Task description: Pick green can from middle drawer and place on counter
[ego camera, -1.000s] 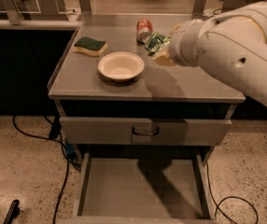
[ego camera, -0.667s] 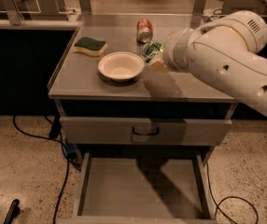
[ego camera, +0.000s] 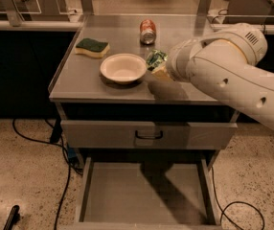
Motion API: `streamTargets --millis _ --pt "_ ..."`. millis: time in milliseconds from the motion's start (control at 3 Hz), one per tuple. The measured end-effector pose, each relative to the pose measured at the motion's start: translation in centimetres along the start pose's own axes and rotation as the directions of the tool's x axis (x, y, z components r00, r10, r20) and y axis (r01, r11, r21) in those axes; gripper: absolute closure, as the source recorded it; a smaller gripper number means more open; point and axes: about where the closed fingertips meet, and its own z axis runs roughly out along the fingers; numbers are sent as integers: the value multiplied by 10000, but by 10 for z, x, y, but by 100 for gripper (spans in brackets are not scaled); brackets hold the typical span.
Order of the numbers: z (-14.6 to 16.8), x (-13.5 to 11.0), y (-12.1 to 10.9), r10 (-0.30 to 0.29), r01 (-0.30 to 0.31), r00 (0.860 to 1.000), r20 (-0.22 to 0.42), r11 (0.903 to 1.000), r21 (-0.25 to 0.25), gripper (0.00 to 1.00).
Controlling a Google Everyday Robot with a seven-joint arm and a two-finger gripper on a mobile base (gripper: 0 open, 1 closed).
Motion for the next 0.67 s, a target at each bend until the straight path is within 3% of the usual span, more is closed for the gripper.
streamTargets --millis 333,667 --pt "0 0 0 -1 1 10000 0 10000 0 83" --pt "0 0 0 -1 1 10000 1 10000 0 59"
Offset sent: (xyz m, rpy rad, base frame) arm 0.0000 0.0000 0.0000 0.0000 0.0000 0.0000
